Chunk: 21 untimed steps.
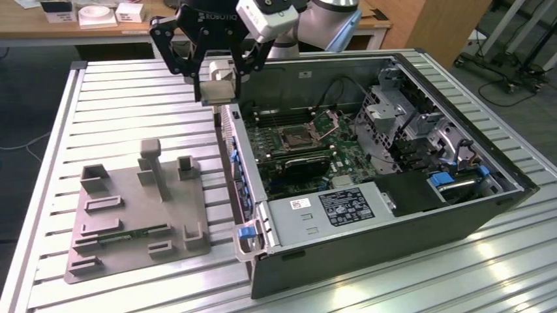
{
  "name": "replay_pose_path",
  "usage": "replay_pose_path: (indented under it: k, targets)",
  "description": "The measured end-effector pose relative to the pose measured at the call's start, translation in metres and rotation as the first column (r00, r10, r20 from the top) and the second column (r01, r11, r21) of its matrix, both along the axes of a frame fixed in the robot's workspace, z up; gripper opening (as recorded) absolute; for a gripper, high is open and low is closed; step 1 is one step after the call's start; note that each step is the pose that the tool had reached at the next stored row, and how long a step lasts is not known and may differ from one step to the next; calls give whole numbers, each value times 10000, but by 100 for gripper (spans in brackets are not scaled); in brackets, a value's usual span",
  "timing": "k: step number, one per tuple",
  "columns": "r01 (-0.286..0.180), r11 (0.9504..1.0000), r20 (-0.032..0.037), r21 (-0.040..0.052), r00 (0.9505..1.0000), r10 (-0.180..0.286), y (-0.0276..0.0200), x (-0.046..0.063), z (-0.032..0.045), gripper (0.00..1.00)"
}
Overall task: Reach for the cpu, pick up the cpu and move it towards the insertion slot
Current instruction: 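Pick up the cpu and move it towards the insertion slot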
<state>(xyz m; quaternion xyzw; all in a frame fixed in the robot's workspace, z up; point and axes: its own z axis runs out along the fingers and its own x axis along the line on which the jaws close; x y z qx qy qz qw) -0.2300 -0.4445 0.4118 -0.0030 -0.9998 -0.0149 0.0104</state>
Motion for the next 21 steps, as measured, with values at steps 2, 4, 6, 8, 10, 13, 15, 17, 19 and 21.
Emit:
replay_pose_path:
  k: [2,4,6,8,10,13,15,17,19,21]
  targets:
    - [0,10000,-1,0,10000,0,1,14,0,55]
    - [0,10000,-1,0,10000,0,1,28,0,55]
    - [0,10000,0,0,10000,0,2,42,0,55]
    - [0,10000,-1,0,10000,0,2,57,0,55]
    - [0,10000,0,0,10000,0,3,71,0,55]
    - [0,10000,0,0,10000,0,3,91,0,55]
    - [0,10000,0,0,10000,0,4,105,0,55]
    - [0,10000,-1,-1,10000,0,5,119,0,55]
    - [0,10000,0,0,10000,0,5,132,0,55]
    - [0,10000,0,0,10000,0,5,144,0,55]
